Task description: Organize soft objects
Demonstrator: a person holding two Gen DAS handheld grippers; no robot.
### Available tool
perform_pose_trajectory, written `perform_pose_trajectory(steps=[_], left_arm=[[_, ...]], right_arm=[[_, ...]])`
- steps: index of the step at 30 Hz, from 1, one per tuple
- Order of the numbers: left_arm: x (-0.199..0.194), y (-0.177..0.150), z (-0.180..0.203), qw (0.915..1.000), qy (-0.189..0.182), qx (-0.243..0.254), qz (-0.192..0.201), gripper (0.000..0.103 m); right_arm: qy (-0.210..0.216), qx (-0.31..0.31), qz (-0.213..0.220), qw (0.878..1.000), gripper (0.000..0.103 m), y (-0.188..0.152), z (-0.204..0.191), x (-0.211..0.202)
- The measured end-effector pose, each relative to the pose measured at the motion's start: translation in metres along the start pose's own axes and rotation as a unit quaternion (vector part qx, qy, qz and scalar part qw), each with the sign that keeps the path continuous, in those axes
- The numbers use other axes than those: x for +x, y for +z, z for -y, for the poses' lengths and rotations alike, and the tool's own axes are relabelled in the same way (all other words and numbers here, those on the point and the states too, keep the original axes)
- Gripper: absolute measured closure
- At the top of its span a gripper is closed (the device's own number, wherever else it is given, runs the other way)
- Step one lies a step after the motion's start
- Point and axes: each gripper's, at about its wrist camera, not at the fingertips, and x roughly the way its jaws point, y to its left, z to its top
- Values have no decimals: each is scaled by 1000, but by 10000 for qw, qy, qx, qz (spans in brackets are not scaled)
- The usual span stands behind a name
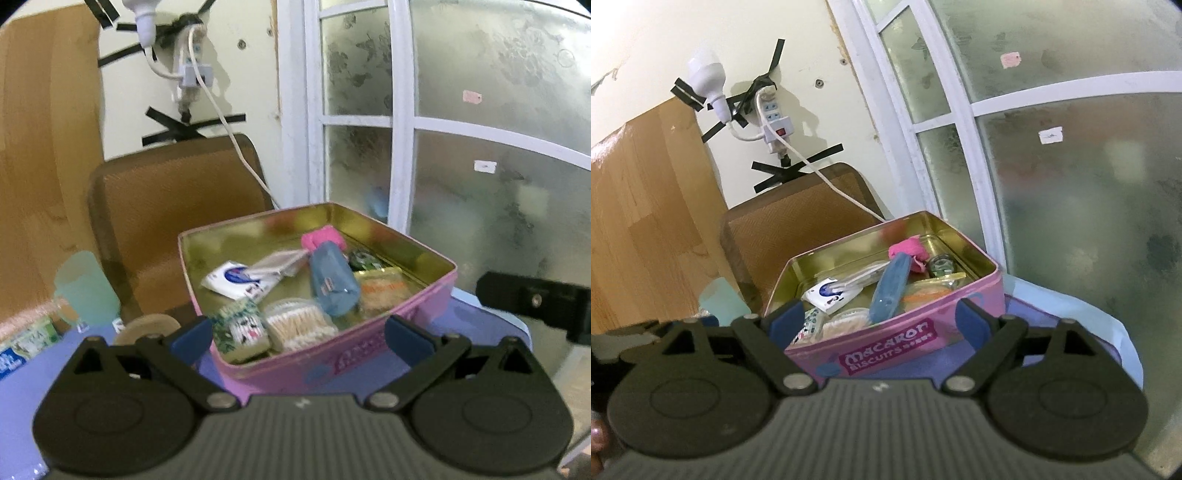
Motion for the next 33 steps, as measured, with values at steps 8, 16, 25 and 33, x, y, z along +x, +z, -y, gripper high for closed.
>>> perform_pose_trajectory(steps=[8, 16, 25, 33], left_arm=[[7, -3, -1, 9997, -86, -74, -224, 0], [10, -3, 2, 9995, 140, 54, -294, 0], [1, 0, 8, 9992, 160, 195, -295, 0], [-17, 3, 17, 9993, 81, 337, -165, 0]], right_arm=[[-6, 109, -106, 9999, 12, -2, 6, 5], [-25, 174, -254, 9995, 11, -5, 8, 9], [-141, 81, -357, 9992, 9, -6, 7, 8], [-223, 2, -290, 9993, 8, -2, 6, -5]])
